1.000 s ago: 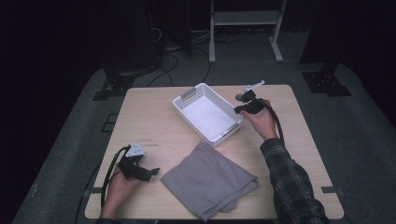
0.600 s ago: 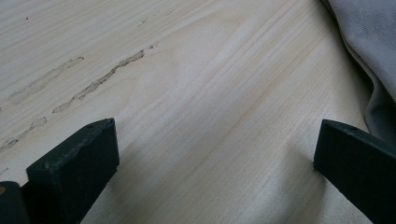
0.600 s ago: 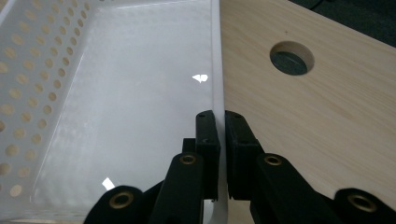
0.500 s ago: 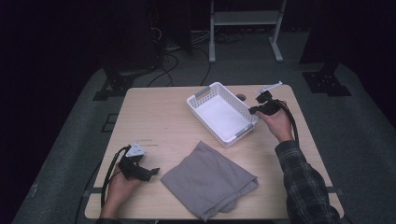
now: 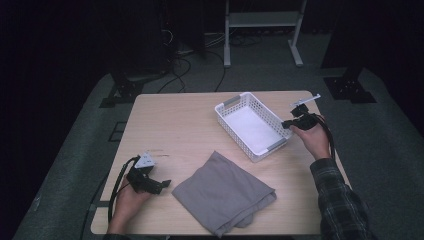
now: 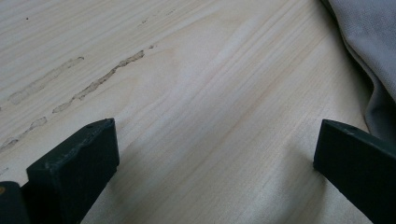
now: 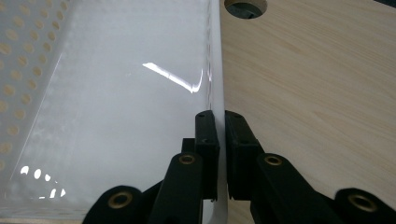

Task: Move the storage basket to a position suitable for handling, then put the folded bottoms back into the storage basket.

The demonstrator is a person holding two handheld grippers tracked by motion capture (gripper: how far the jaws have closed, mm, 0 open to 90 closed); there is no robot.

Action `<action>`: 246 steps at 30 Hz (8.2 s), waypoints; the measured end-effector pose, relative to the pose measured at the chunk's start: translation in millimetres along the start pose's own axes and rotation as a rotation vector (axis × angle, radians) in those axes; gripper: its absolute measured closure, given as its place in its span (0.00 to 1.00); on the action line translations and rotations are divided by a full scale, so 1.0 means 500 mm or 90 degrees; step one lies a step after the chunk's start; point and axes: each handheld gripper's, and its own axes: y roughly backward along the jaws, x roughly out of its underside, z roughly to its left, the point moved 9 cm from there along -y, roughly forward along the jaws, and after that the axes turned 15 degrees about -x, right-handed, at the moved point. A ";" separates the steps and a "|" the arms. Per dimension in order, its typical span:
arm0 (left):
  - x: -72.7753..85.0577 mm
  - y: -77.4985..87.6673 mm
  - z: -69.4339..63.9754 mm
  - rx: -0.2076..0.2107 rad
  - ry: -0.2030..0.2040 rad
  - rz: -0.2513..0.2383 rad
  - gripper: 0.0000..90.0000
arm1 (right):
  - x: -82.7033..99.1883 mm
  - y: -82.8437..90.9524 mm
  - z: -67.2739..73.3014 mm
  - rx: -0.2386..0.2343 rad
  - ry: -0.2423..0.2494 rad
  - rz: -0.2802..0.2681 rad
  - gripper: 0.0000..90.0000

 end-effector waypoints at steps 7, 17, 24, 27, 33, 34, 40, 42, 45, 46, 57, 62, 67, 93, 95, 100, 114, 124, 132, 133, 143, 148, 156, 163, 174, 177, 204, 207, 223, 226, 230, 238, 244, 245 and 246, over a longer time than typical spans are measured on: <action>0.000 0.000 0.000 0.000 0.001 0.000 0.00 | -0.023 0.029 0.009 0.030 0.012 -0.032 0.81; 0.000 0.000 0.000 -0.001 0.001 0.000 0.00 | -0.076 0.019 0.109 -0.036 0.053 -0.038 0.77; 0.000 0.000 0.000 -0.001 0.001 0.000 0.00 | -0.100 -0.031 0.174 -0.073 0.073 -0.034 0.77; 0.000 0.000 0.000 -0.001 0.001 0.000 0.00 | -0.109 -0.051 0.198 -0.086 0.078 -0.028 0.77; 0.000 0.000 0.000 -0.001 0.001 0.000 0.00 | -0.125 -0.081 0.235 -0.112 0.091 -0.026 0.77; 0.000 0.000 0.000 -0.001 0.001 0.000 0.00 | -0.130 -0.093 0.247 -0.117 0.093 -0.025 0.77; 0.000 0.000 0.000 -0.001 0.001 0.000 0.00 | -0.133 -0.135 0.273 -0.127 0.098 -0.007 0.78; 0.000 0.000 0.000 0.000 0.001 0.000 0.00 | -0.130 -0.148 0.277 -0.124 0.099 0.002 0.78; 0.000 0.000 0.000 0.000 0.001 0.000 0.00 | -0.128 -0.162 0.283 -0.128 0.098 0.007 0.78; 0.000 0.000 0.000 0.000 0.001 0.000 0.00 | -0.127 -0.165 0.285 -0.129 0.098 0.010 0.78; 0.000 0.000 0.000 0.000 0.001 0.000 0.00 | -0.106 -0.175 0.275 -0.109 0.082 0.037 0.89; 0.000 0.000 0.000 0.000 0.001 0.000 0.00 | -0.096 -0.160 0.263 -0.099 0.081 0.035 0.92; 0.000 0.000 0.000 0.000 0.001 0.000 0.00 | -0.084 -0.146 0.258 -0.096 0.084 0.036 0.92; 0.000 0.000 -0.001 0.000 0.002 0.001 0.00 | 0.012 -0.013 0.226 -0.082 0.062 -0.004 0.93; -0.001 0.000 -0.001 -0.001 0.003 -0.001 0.00 | 0.017 -0.008 0.224 -0.080 0.060 -0.005 0.93; -0.001 0.000 -0.001 0.000 0.004 -0.001 0.00 | 0.046 0.011 0.222 -0.068 0.059 -0.004 0.93; 0.000 0.000 0.000 0.000 0.001 0.001 0.00 | 0.111 0.058 0.213 -0.034 0.026 0.002 0.93; 0.000 0.000 0.000 0.000 0.001 0.001 0.00 | 0.125 0.052 0.217 -0.035 0.020 0.008 0.92; 0.000 0.000 0.000 0.000 0.001 0.000 0.00 | 0.117 0.058 0.220 -0.035 0.016 -0.006 0.67; 0.000 0.000 0.000 0.000 0.001 0.000 0.00 | 0.115 0.059 0.221 -0.030 0.019 -0.008 0.63; 0.000 0.000 0.000 0.000 0.001 0.000 0.00 | 0.088 0.068 0.254 -0.039 0.052 -0.037 0.40; 0.000 0.000 0.000 0.000 0.000 0.000 0.00 | 0.079 0.065 0.271 -0.053 0.058 -0.042 0.35; 0.000 0.001 -0.001 0.000 0.002 0.001 0.00 | 0.064 0.061 0.307 -0.085 0.070 -0.059 0.21; 0.000 0.001 -0.001 0.001 0.001 0.001 0.00 | 0.059 0.054 0.333 -0.100 0.074 -0.055 0.17; 0.001 0.001 0.000 0.000 -0.002 0.002 0.00 | 0.063 0.022 0.395 -0.133 0.109 -0.037 0.16; 0.001 0.001 0.000 0.000 -0.002 0.002 0.00 | 0.065 0.007 0.417 -0.142 0.125 -0.031 0.16; 0.000 0.001 -0.001 0.000 -0.001 0.000 0.00 | 0.121 -0.089 0.509 -0.204 0.156 0.037 0.07; 0.000 0.001 -0.001 0.000 0.001 0.000 0.00 | 0.133 -0.110 0.519 -0.209 0.157 0.057 0.05; 0.001 0.001 -0.001 0.000 -0.001 0.000 0.00 | 0.166 -0.171 0.543 -0.180 0.185 0.102 0.01; 0.001 0.001 -0.001 0.000 0.000 0.000 0.00 | 0.169 -0.176 0.543 -0.177 0.184 0.106 0.00; 0.001 0.001 -0.001 0.000 -0.001 0.000 0.00 | 0.180 -0.186 0.540 -0.168 0.178 0.122 0.00; 0.001 0.001 -0.001 -0.001 -0.001 0.000 0.00 | 0.181 -0.185 0.540 -0.153 0.169 0.133 0.02; 0.001 0.001 -0.001 -0.001 0.000 0.001 0.00 | 0.178 -0.173 0.548 -0.171 0.185 0.117 0.27; 0.001 0.001 -0.001 -0.001 0.000 0.001 0.00 | 0.178 -0.173 0.548 -0.171 0.185 0.117 0.27; 0.001 0.001 -0.001 -0.001 0.000 0.001 0.00 | 0.177 -0.172 0.548 -0.174 0.185 0.112 0.31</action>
